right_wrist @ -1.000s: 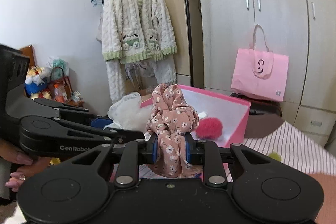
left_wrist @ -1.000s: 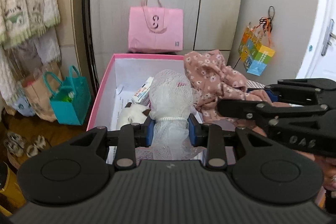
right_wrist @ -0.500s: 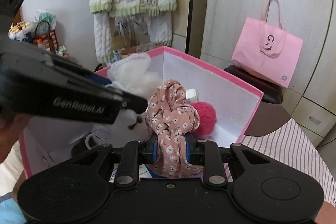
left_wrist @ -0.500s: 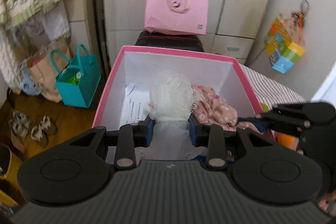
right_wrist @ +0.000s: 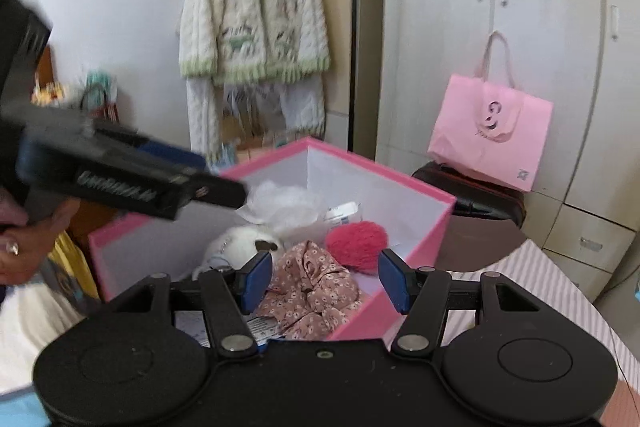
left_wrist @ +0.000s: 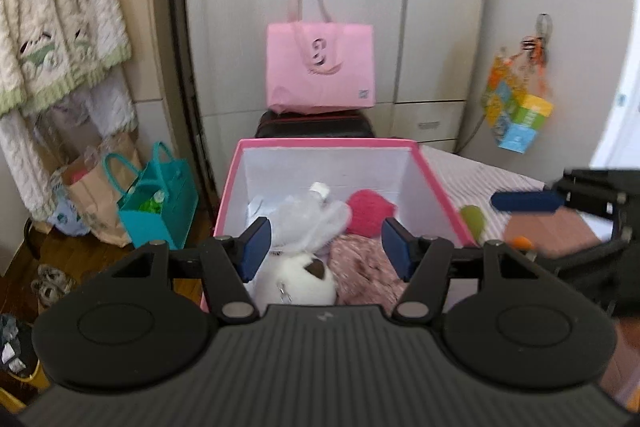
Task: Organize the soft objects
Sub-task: 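Lower the cloth and mesh puff into the box and open both grippers, then move the right gripper to the orange sponge while the left gripper moves to the green sponge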
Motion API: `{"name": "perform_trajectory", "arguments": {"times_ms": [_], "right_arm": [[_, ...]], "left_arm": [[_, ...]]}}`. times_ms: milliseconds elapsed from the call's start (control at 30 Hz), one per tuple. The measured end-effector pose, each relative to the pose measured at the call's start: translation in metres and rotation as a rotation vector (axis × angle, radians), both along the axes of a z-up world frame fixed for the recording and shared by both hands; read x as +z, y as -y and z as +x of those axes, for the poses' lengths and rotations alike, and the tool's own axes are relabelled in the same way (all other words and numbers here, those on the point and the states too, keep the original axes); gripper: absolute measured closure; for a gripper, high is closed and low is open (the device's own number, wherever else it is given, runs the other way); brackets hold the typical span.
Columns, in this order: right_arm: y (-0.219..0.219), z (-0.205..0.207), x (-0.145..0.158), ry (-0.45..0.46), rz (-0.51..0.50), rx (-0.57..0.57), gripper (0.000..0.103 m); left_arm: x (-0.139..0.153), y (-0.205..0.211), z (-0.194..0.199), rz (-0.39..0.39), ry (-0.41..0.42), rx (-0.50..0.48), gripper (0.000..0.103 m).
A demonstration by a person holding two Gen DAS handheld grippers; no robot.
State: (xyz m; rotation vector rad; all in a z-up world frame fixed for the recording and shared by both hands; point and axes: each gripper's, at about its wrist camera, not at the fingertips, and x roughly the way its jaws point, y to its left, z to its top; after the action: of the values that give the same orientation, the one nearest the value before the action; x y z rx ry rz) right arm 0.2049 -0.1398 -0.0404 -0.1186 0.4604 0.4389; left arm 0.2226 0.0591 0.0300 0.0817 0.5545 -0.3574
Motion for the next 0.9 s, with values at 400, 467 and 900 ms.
{"name": "perform_trajectory", "arguments": {"times_ms": [400, 467, 900], "right_arm": [[0.078, -0.069, 0.019, -0.014, 0.123, -0.128, 0.039], [0.089, -0.078, 0.017, -0.019, 0.128, -0.142, 0.039], [0.119, -0.107, -0.024, 0.001, 0.013, -0.122, 0.039]], "left_arm": [[0.022, 0.020, -0.083, 0.033, 0.083, -0.184, 0.041], [0.022, 0.027, -0.091, 0.033, 0.083, -0.220, 0.041], [-0.006, 0.096, -0.106, 0.019, 0.010, -0.329, 0.041]]}}
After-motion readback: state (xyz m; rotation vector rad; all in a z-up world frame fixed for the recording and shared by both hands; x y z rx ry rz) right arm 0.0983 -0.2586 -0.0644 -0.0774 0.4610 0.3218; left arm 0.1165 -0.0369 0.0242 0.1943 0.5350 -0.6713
